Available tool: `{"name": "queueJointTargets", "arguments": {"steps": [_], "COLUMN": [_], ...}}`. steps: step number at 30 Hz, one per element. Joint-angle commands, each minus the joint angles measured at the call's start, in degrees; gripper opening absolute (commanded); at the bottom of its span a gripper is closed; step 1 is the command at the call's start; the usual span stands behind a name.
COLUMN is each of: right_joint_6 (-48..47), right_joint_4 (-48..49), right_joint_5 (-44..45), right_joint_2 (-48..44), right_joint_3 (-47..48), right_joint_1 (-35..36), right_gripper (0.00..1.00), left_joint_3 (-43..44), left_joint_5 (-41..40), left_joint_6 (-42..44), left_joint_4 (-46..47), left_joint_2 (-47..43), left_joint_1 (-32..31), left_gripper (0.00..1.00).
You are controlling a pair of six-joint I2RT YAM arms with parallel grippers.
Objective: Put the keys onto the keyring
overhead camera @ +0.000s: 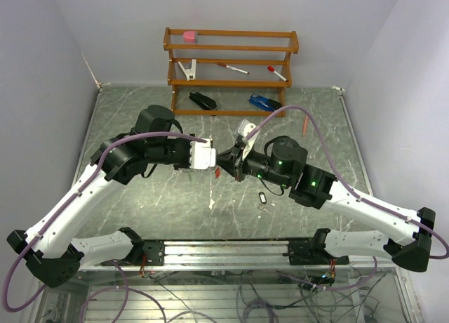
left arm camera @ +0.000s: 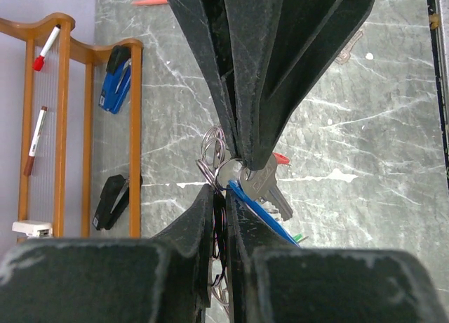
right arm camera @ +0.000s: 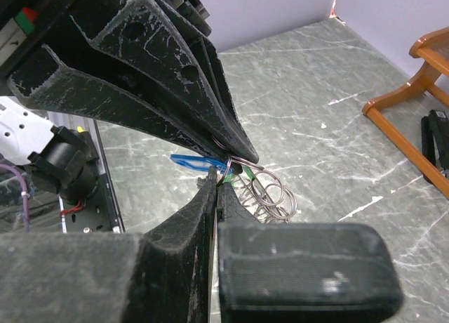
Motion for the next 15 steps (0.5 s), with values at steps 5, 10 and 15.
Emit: {"name": "queueJointTargets", "arguments": {"steps": [5, 10, 15], "right_joint_6": [-0.1, 0.4, 0.4], "right_joint_4": [1.8, 3.9, 4.4], "right_joint_5": [0.7, 1.7, 1.7], "right_joint_2": [1.1, 0.4, 1.0], "right_joint_3": [1.9, 0.7, 0.9], "right_joint_1": [-0.2, -0.2, -0.2], "right_gripper": [0.00, 0.00, 0.02], "left_joint_3": [0.9, 1.5, 1.9], "left_joint_5": [0.9, 1.1, 2.0], "left_joint_6": [1.3, 0.8, -0.1], "left_joint_4": [0.7, 0.6, 0.9], "left_joint_2": [-0.3, -0.3, -0.4], "left_joint_1": [-1.1, -1.2, -1.2], "left_gripper": [0.07, 0.07, 0.07]}}
